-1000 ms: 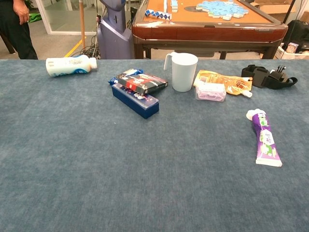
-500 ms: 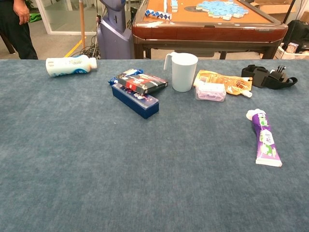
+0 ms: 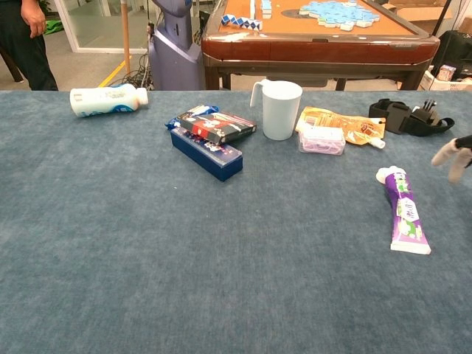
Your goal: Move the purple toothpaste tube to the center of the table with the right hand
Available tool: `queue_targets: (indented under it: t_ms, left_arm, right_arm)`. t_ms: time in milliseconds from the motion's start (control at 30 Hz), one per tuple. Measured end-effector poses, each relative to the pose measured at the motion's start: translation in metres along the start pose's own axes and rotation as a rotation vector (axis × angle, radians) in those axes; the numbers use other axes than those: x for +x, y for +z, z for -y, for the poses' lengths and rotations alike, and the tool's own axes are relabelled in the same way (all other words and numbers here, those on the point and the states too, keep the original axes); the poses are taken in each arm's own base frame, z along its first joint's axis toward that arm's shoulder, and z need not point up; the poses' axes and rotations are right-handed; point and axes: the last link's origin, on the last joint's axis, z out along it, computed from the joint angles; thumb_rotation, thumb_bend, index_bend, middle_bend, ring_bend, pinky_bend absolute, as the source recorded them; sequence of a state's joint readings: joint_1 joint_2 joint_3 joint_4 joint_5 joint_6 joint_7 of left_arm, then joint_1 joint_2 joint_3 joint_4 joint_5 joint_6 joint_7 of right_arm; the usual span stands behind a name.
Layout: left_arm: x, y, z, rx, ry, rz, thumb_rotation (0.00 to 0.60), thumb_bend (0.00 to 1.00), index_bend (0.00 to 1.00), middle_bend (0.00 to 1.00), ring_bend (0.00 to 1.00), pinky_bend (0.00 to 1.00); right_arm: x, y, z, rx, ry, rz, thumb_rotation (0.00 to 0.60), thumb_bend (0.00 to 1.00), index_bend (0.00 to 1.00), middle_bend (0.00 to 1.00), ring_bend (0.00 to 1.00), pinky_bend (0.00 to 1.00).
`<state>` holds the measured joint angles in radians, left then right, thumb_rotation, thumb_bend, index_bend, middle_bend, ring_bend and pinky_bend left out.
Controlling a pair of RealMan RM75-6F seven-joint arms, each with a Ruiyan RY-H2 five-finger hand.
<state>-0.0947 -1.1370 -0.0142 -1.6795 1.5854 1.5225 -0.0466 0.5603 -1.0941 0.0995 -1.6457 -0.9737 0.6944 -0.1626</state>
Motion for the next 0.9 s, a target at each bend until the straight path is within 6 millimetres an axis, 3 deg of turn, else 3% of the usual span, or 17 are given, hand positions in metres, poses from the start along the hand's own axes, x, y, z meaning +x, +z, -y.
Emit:
queue_targets:
  t_ms: [367, 900]
  left_arm:
    - [-0.001, 0.001, -0.002, -0.005, 0.000, 0.005, 0.600, 0.24, 0.00, 0.00, 0.00, 0.04]
    - [0.001, -0.001, 0.001, 0.004, 0.003, 0.002, 0.600, 0.24, 0.00, 0.00, 0.00, 0.04]
  right_arm:
    - [-0.009, 0.024, 0.025, 0.035, -0.032, 0.040, 0.600, 0.11, 0.13, 0.28, 0.11, 0.27]
    - [-0.016, 0.031, 0.076, 0.202, -0.136, -0.019, 0.600, 0.11, 0.13, 0.28, 0.10, 0.22]
